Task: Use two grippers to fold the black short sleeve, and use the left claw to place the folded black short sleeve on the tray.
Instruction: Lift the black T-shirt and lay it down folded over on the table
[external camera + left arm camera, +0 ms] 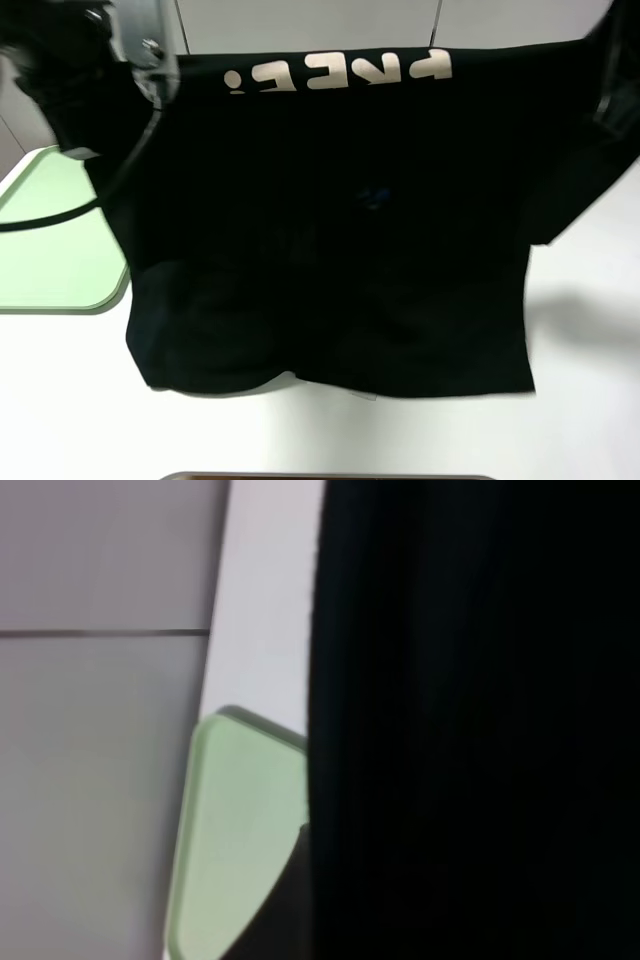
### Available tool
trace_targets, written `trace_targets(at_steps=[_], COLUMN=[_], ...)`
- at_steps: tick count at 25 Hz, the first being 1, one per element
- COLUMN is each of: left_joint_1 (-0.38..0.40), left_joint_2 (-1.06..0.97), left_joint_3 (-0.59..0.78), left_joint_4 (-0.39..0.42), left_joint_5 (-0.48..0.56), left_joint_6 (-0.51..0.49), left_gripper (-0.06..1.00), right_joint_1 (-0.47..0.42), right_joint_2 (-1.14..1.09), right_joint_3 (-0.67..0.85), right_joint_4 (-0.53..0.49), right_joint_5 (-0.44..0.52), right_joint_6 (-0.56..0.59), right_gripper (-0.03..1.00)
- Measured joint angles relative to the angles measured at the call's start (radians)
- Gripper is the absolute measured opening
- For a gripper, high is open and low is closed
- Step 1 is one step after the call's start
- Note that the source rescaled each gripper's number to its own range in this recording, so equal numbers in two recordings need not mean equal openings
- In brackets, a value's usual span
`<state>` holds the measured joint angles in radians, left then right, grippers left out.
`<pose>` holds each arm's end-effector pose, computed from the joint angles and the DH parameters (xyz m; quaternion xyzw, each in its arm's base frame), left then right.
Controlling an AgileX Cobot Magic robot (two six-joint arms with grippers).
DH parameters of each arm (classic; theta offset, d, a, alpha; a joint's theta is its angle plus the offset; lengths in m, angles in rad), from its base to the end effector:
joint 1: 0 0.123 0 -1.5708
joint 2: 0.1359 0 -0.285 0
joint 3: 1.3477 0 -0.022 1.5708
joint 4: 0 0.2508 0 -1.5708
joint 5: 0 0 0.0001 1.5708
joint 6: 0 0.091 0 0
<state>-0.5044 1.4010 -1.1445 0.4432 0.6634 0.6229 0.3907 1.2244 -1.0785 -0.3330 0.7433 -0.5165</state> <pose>0.2772 -0.1255 0.3252 0.5814 0.7089 0.2092 0.3401 0.2439 0.0787 0.3469 -0.4645 0.7906 -0.1727 0.3597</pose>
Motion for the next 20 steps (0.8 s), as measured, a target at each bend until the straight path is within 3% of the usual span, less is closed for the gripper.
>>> trace_targets(at_steps=[7,11,16,20], left_joint_1=[0.100,0.122,0.122,0.119], left_joint_2=[0.211,0.282,0.322,0.323], left_joint_3=[0.000,0.000,0.000,0.015], left_joint_4=[0.060,0.077,0.062,-0.027], left_joint_5=[-0.307,-0.390,-0.384,-0.353], left_joint_6=[-0.018,-0.045,-0.143,-0.163], left_gripper=[0.00,0.00,0.00,0.00], right_joint_1=[-0.140,-0.170,-0.170,-0.170], right_joint_2=[0.209,0.274,0.296,0.296], right_joint_3=[0.000,0.003,0.004,0.004], right_joint_4=[-0.028,-0.050,0.014,0.103], right_joint_5=[-0.311,-0.412,-0.350,-0.225], right_joint_6=[0.000,0.000,0.003,0.004], right_gripper=[0.00,0.00,0.00,0.00])
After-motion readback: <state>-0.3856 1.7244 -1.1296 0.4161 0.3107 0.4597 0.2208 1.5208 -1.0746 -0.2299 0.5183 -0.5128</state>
